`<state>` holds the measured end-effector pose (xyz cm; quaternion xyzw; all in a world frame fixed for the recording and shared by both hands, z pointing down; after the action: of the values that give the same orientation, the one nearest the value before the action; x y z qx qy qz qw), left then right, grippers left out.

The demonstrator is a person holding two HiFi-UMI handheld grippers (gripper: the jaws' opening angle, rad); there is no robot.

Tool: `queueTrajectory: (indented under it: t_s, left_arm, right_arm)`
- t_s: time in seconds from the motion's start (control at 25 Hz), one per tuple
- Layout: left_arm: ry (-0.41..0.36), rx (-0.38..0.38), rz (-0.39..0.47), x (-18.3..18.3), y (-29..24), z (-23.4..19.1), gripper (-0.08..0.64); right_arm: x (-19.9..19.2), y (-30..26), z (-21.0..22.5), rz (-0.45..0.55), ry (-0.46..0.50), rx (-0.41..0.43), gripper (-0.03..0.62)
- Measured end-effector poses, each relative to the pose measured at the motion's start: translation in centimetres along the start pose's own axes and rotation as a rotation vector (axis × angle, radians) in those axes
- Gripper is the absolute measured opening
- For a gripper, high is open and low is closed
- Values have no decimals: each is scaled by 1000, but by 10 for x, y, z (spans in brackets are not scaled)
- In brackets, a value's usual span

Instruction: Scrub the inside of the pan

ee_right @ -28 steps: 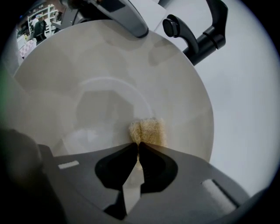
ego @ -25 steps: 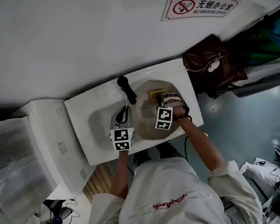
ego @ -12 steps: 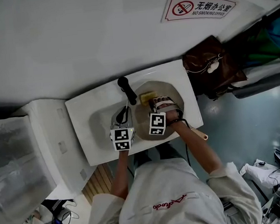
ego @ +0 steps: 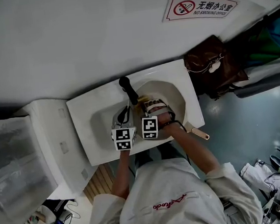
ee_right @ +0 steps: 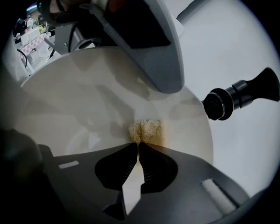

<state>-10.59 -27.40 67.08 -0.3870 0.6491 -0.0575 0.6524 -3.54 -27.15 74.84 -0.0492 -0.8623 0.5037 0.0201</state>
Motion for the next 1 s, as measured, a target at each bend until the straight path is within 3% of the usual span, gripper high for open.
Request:
queueTrajectory:
  t_s: [0.76,1.0]
  left_arm:
    - [-8,-6,-12,-3,-3,0,25]
    - [-9,-7,-10,-2,-3,0,25]
  right_arm:
    - [-90,-11,-9,-151,-80,49,25]
    - [-102,-11,-12,-167,-103,57,25]
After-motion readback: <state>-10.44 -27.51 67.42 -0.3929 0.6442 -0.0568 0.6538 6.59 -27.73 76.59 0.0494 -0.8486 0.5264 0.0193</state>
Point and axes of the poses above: the fingertips, and each gripper's own axes: y backward along the fingers, z to its right, x out of its top, the point moved 3 cm from there along y, backward along the fingers, and after that the axes turned 5 degrees about -z, right-handed, at the moved point
